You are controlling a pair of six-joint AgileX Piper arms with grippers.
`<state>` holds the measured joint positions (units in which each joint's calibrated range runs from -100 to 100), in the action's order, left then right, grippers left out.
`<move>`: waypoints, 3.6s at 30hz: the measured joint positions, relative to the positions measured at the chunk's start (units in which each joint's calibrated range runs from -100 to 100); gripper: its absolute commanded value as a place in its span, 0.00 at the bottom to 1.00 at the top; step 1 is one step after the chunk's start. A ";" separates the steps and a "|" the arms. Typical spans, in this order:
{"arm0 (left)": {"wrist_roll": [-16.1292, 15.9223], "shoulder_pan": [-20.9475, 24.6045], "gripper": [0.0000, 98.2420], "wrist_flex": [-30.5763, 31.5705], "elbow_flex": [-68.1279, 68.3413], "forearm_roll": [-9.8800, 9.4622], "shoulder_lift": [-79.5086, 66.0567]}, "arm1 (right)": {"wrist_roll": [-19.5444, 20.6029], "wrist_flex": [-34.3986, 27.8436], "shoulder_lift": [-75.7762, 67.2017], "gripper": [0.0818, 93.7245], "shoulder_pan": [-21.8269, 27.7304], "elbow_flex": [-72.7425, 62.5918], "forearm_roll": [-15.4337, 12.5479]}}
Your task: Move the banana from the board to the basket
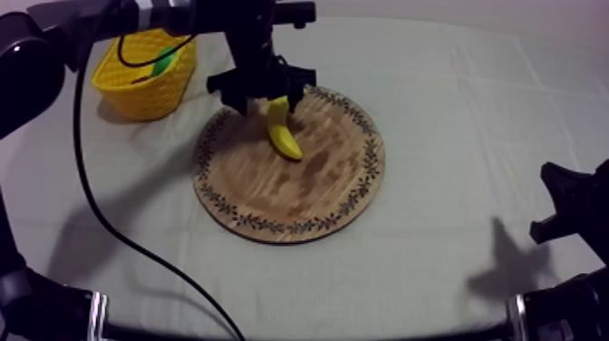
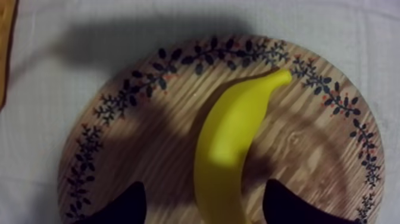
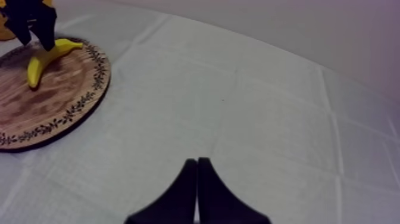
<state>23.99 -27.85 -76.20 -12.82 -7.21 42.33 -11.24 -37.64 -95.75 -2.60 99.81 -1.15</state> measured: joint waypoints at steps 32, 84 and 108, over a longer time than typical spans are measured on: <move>-1.61 -0.06 0.43 -0.90 -6.75 2.11 7.58 | 0.03 -0.08 0.00 0.00 0.00 0.00 0.00; -17.61 13.76 0.19 -11.25 7.23 3.35 -36.28 | 0.03 -0.02 0.00 0.00 0.00 0.00 0.00; -21.63 23.76 0.17 -4.41 -4.42 -2.16 -26.42 | 0.03 -0.02 0.00 0.00 0.00 0.00 0.00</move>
<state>2.36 -4.09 -80.61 -17.24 -9.37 15.91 -11.21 -37.66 -95.75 -2.60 99.81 -1.15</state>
